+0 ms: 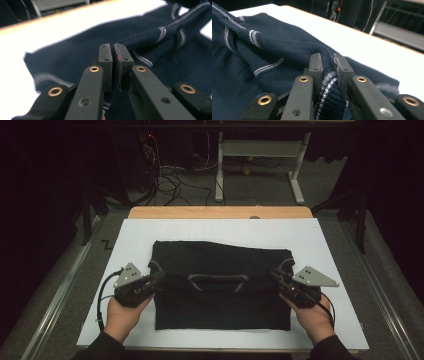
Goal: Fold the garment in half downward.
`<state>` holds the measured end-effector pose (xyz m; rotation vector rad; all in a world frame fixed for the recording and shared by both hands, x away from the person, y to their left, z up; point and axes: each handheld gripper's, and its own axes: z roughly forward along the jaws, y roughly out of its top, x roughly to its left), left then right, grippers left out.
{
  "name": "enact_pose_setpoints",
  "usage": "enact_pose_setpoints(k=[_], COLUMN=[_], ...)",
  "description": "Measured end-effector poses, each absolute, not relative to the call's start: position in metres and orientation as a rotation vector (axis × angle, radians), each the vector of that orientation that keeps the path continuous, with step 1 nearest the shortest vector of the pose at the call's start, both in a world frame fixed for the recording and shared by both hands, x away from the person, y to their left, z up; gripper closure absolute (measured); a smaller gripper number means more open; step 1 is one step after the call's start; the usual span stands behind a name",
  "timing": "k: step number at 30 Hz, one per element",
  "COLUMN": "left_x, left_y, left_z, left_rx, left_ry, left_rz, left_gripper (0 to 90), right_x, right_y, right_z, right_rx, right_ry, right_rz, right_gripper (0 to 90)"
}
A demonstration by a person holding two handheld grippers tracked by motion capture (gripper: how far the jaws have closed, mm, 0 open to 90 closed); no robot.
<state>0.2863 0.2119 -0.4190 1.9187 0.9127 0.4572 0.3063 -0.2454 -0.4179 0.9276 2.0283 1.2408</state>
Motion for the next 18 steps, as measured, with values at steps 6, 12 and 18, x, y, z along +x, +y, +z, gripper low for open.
enact_pose_setpoints(k=[6,12,18], left_x=[0.26,0.244,0.243], left_y=[0.211,0.21,0.216], left_z=[-0.44,-0.459,-0.466], left_rx=[1.995,2.083,2.087], left_ry=[0.878,0.863,0.924], left_rz=[0.419,0.398,0.329], left_gripper=[81.0,78.5,62.0], right_x=[0.276,0.258,0.253], right_y=[-0.254,-0.254,-0.255], right_z=[-0.442,-0.456,-0.463], right_rx=[0.952,0.949,0.98], right_ry=[2.086,2.139,2.156], right_rz=[1.231,1.19,1.179], right_gripper=[78.8,77.7,71.2])
